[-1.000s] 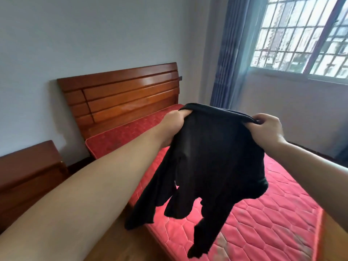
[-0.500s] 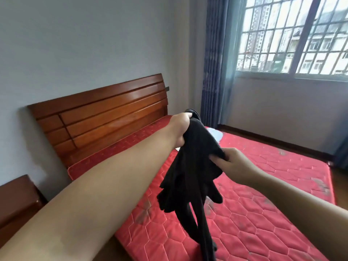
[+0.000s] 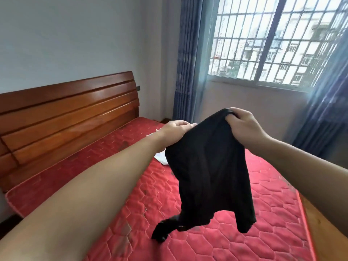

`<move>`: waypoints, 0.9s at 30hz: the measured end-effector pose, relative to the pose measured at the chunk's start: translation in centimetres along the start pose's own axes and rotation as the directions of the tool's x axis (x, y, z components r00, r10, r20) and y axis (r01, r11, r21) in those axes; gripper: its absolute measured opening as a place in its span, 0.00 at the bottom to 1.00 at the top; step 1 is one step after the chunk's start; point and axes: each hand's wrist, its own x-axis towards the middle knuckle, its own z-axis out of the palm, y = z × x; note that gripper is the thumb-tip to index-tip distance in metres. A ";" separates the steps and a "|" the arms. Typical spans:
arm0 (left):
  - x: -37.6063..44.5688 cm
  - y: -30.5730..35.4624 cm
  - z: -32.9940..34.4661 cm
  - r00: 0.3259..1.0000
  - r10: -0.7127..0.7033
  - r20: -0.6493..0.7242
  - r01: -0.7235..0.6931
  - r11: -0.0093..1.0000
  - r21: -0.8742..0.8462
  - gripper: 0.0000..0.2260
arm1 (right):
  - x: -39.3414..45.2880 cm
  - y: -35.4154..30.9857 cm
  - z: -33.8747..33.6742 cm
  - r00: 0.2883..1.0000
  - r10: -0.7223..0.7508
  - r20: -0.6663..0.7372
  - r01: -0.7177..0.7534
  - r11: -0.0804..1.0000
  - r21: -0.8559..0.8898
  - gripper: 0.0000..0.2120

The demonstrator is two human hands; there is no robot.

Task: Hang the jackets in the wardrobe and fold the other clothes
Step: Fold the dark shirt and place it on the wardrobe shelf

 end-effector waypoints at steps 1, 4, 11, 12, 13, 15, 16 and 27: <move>0.4 -0.5 -0.4 0.997 0.010 0.070 -0.008 1.000 -0.023 0.17 | 0.7 -0.1 0.4 0.999 -0.007 -0.034 0.006 0.999 -0.037 0.11; 1.6 -2.5 -0.6 0.974 0.062 0.219 -0.065 0.998 0.009 0.15 | 1.9 0.1 1.1 0.989 -0.042 -0.142 0.012 0.978 -0.206 0.12; 5.1 -6.2 0.7 0.978 -0.049 0.204 -0.040 0.912 0.408 0.08 | 2.2 1.1 -1.7 0.974 -0.123 -0.190 0.016 0.874 -0.486 0.07; 5.2 -6.1 0.7 0.966 -0.085 0.246 0.004 0.950 0.312 0.09 | 2.4 1.8 -2.2 0.973 -0.123 -0.198 0.006 0.862 -0.507 0.06; 5.3 -5.8 0.8 0.948 -0.110 0.299 0.043 0.974 0.223 0.10 | 2.7 2.6 -2.5 0.975 -0.096 -0.201 -0.019 0.862 -0.506 0.06; 5.3 -5.2 1.7 0.908 -0.131 0.397 0.123 0.991 0.044 0.13 | 3.3 4.6 -2.9 0.975 0.061 -0.214 -0.146 0.901 -0.409 0.06; 5.3 -4.6 2.5 0.893 -0.126 0.433 0.162 0.986 -0.047 0.14 | 3.5 5.6 -2.8 0.964 0.162 -0.210 -0.228 0.911 -0.343 0.06; 7.3 -2.1 7.5 0.928 -0.165 0.335 0.308 0.845 -0.438 0.15 | -2.9 9.4 0.6 0.863 0.343 0.370 -0.328 0.939 -0.107 0.10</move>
